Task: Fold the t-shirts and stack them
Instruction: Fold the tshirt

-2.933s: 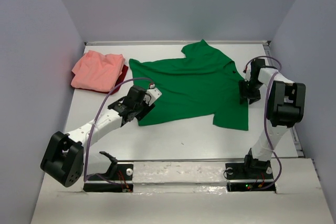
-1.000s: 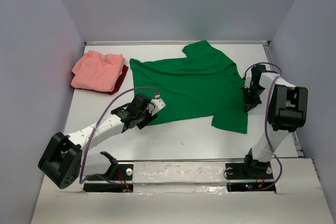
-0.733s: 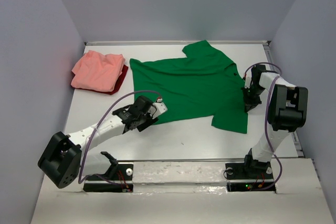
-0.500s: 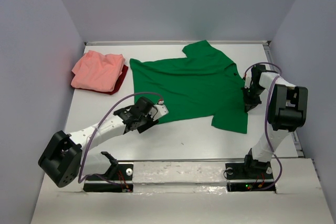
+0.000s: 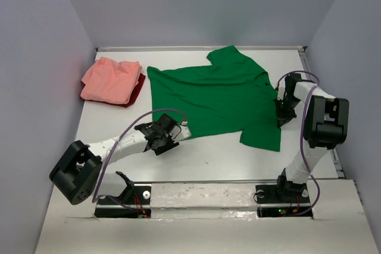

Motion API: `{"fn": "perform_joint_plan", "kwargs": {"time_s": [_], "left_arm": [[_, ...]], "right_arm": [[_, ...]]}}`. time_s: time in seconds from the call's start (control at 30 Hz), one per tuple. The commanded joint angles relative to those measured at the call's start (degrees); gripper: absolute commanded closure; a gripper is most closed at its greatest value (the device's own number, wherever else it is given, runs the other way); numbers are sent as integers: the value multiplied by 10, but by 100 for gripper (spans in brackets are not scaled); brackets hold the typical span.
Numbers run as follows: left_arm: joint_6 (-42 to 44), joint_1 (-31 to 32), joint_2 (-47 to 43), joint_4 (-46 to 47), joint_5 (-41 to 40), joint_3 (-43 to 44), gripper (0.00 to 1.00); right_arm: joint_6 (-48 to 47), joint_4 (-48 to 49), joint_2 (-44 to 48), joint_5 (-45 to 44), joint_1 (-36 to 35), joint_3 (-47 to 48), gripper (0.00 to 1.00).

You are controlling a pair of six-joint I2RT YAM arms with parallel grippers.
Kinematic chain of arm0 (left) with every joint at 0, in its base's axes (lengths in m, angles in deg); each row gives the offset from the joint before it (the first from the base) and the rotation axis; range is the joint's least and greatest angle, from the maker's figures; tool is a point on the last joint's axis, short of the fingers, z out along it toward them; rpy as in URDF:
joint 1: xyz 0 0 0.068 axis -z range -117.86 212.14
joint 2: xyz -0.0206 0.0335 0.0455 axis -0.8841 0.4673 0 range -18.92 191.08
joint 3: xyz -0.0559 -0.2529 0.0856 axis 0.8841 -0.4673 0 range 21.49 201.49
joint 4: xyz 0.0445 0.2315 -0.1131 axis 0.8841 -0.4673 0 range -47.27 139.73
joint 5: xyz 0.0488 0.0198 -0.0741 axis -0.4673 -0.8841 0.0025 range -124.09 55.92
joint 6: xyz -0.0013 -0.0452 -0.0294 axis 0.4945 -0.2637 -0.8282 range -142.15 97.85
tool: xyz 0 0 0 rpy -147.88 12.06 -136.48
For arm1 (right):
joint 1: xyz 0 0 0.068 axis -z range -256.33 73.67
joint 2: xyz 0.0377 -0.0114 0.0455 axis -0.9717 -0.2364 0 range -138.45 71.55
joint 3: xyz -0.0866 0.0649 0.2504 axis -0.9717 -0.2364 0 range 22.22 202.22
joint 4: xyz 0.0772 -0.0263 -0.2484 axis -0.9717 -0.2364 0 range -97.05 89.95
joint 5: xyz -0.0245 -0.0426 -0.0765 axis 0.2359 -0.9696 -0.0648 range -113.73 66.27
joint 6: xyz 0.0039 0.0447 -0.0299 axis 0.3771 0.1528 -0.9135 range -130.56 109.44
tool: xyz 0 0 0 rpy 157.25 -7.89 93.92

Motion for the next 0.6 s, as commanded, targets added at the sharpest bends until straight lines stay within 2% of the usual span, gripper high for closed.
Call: {"fn": "perform_joint_plan", "kwargs": {"time_s": [0.0,0.2,0.27,0.3,0.33,0.37,0.4,0.43,0.57], "left_arm": [[9,4,9,2,-13,-15,44],[16,5,37,10,-15,-15,46],[17,5,45,15,-14,-15,50],[16,5,48,15,-11,-13,55],[17,5,51,17,-10,-13,68],[18,5,56,20,-11,-12,74],[16,5,59,20,-11,-9,91],[15,5,64,22,-14,-7,100],[0,5,92,26,-34,1,100]], "right_arm": [[7,-10,-5,-7,4,3,100],[7,-16,-3,-8,4,9,100],[6,-17,-1,-9,4,8,100],[5,-17,0,-8,4,7,100],[4,-18,1,-8,4,7,100],[4,-20,2,-10,4,5,100],[3,-21,4,-10,4,3,100],[2,-22,6,-9,4,2,100],[0,-29,25,-4,4,-4,100]]}}
